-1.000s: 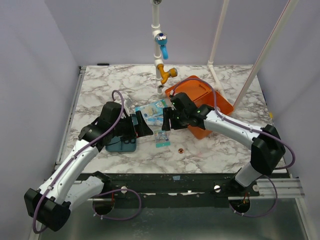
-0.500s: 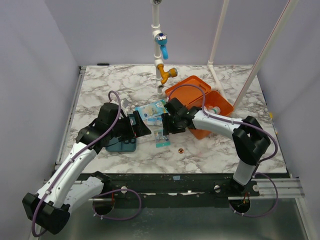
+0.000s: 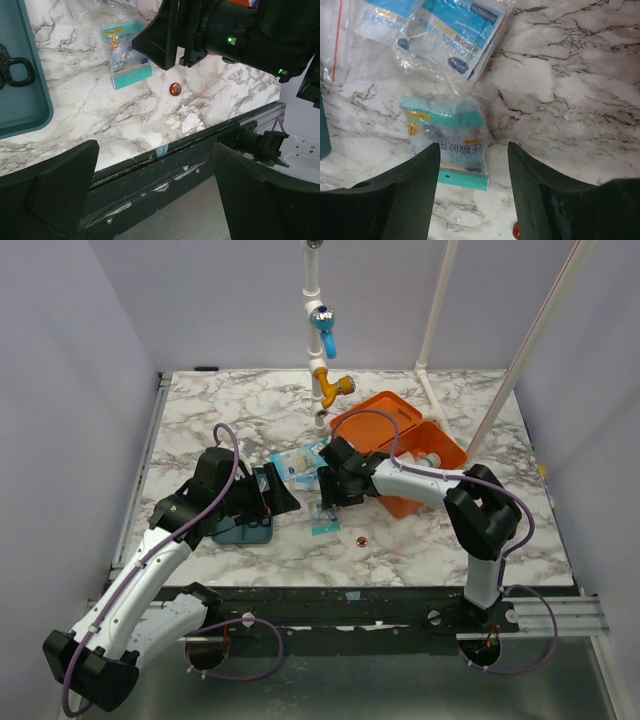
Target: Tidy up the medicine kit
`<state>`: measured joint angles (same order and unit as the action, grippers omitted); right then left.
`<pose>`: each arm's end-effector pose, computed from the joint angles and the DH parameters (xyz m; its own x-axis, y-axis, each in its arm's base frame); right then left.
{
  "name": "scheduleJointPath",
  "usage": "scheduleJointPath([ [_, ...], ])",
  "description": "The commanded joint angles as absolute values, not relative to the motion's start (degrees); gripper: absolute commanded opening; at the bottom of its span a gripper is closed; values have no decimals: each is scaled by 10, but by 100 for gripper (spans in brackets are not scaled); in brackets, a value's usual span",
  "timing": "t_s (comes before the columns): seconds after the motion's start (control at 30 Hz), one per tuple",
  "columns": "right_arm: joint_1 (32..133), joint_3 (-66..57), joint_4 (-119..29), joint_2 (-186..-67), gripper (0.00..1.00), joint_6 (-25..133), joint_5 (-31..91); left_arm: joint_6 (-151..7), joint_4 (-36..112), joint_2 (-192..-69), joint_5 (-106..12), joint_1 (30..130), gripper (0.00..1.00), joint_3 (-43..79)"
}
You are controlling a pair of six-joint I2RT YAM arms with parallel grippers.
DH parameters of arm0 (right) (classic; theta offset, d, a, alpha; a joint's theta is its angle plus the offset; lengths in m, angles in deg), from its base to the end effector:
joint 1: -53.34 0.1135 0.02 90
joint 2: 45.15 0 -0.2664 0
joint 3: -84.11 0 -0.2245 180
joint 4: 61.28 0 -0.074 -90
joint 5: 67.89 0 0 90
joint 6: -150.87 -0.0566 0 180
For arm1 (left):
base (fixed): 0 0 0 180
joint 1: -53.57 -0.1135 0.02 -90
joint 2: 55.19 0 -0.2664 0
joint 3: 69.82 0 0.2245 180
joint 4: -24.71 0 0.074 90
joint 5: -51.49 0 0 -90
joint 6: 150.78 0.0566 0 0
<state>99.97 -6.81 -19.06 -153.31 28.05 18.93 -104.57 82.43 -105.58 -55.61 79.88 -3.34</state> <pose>0.2618 0.2725 0.1788 -0.8897 -0.1537 -0.4299 -0.2681 0.9381 0.2194 0.1375 -0.0865 0.2959 -0.8594 -0.3129 -0.4044 0.0359 0.7519 -0.6583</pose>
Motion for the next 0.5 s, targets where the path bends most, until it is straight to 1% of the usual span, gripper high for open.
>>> scheduleJointPath([
  [0.0,1005,-52,-200,-1561,58,264,152,-1051,829,-1043,-541,796,99,-35],
  [0.23,1012,-63,-206,-1586,55,261,115,-1051,828,-1041,-541,796,99,-40],
  [0.4,1028,-61,-196,-1601,47,266,97,-1051,827,-1040,-543,796,99,-40],
  [0.47,1036,-62,-189,-1603,42,269,87,-1051,826,-1039,-542,796,99,-41],
])
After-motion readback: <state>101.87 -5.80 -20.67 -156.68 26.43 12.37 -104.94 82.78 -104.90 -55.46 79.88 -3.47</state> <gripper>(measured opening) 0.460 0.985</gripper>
